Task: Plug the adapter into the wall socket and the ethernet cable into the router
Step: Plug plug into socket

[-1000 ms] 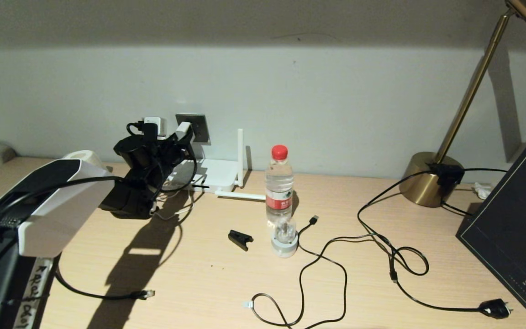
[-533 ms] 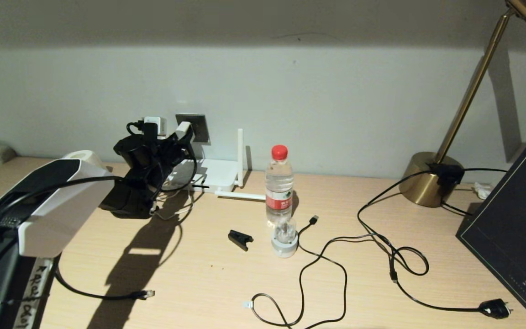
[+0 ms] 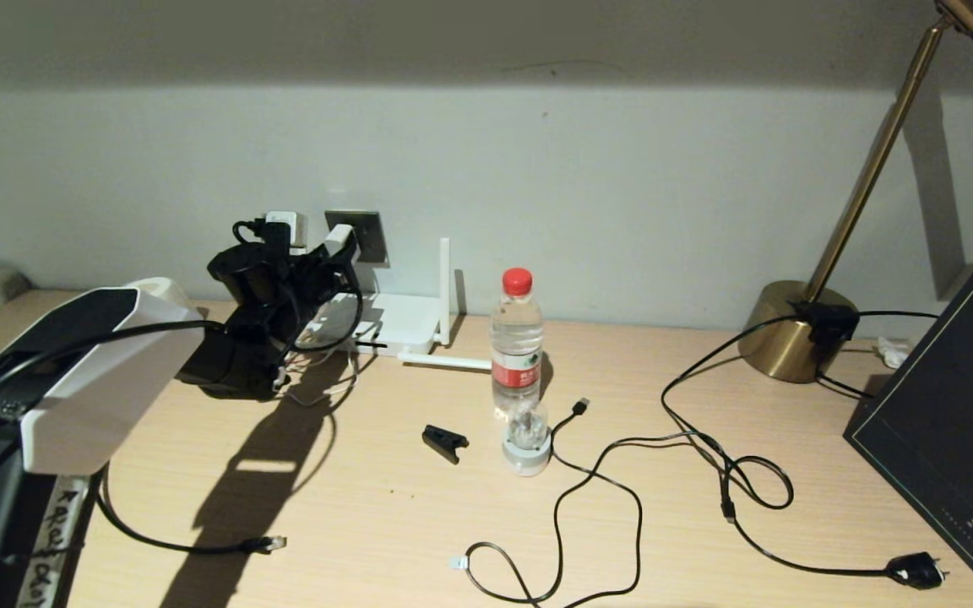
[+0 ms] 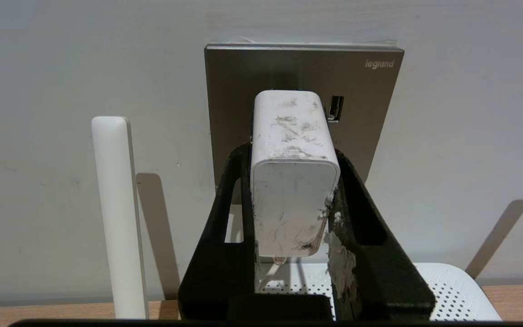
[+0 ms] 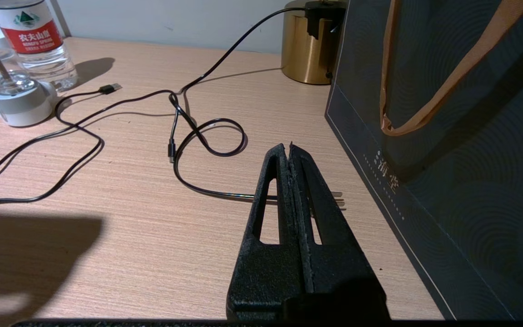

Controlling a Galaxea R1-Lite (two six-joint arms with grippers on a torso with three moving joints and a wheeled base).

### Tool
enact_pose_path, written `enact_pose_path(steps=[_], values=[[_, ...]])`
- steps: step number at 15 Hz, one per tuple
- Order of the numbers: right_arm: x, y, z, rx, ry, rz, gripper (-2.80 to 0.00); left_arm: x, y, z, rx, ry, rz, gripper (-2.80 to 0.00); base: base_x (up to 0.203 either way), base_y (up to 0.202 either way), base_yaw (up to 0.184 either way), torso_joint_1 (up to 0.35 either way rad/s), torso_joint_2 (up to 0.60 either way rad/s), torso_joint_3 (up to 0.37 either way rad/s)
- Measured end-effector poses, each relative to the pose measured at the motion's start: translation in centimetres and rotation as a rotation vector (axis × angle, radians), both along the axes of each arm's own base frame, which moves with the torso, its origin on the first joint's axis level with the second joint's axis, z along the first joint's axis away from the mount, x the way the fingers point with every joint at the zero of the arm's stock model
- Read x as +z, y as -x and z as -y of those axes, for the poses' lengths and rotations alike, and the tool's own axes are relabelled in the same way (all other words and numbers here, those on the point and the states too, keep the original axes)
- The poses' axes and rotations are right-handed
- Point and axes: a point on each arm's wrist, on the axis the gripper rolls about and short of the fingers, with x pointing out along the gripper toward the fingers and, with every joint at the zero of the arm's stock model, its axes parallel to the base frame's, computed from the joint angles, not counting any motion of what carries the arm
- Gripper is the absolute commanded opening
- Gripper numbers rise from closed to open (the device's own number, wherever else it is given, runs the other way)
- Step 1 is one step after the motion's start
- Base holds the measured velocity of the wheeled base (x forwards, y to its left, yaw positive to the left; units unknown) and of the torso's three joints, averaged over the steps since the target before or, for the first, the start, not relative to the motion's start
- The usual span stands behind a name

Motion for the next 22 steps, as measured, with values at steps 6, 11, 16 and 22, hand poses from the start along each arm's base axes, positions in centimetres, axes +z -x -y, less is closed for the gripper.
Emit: enact_pose_path(steps=[6, 11, 16, 22], values=[[0.0, 0.0, 0.0, 0.0, 0.0, 0.0, -2.8, 0.52, -0.1, -0.2, -0.004, -0.005, -0.02, -2.8, 0.0, 0.0, 0.0, 0.0, 0.0, 0.0], [0.0, 0.0, 0.0, 0.0, 0.0, 0.0, -2.8, 0.85, -0.4, -0.13, -0.005, -0.005, -0.024, -2.8, 0.0, 0.0, 0.0, 0.0, 0.0, 0.0], [0.0, 0.0, 0.0, 0.0, 0.0, 0.0, -2.8, 1.08, -0.39, 0.01, -0.013, -0.008, -0.031, -2.8, 0.0, 0.0, 0.0, 0.0, 0.0, 0.0], [0.0, 0.0, 0.0, 0.0, 0.0, 0.0, -2.8, 0.85, -0.73, 0.71, 0.017, 0.006, -0.023, -2.8, 0.0, 0.0, 0.0, 0.0, 0.0, 0.0]])
